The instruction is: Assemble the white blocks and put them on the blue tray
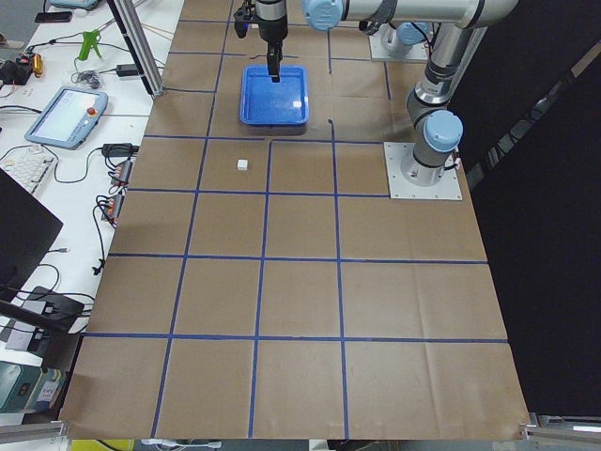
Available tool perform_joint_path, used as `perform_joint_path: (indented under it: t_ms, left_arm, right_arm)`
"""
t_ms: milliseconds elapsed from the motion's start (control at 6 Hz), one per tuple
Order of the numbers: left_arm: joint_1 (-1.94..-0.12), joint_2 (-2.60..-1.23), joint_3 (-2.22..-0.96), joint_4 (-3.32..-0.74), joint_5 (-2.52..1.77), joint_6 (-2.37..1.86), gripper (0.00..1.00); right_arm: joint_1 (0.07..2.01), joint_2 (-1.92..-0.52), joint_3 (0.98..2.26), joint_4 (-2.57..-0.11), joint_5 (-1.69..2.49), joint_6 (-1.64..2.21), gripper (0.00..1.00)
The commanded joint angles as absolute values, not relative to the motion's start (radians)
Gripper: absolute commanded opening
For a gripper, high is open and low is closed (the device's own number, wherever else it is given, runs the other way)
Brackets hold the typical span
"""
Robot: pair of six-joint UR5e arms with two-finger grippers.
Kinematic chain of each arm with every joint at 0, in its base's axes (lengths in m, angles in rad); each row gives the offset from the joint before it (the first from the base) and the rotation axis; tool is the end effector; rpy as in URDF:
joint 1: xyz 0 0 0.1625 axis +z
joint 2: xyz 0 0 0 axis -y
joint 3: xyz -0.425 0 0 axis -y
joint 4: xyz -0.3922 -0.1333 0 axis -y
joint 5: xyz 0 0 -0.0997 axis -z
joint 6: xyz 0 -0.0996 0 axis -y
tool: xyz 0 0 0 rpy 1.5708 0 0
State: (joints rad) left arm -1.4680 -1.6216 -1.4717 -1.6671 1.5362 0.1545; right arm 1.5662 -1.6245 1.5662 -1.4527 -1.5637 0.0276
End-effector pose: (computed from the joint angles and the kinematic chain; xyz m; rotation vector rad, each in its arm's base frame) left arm -0.0839 -0.5195 0.5017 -0.0789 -3.0994 -0.0669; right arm 0.1319 -0.4629 0.5044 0.0508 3.1334 0.0938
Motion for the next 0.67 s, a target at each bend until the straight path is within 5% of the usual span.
perform_joint_path:
  t_ms: [0,500]
  left_arm:
    - [-1.467,-1.617,-1.473,-1.669,1.539,0.156,0.99]
    - [-1.468,-1.643,-1.474,-1.666,1.566,0.15,0.99]
  right_arm:
    - [1.566,-1.624,1.566,-1.453,-1.565,0.026,1.0]
    - [1.566,-1.624,1.566,-1.453,-1.565,0.029,1.0]
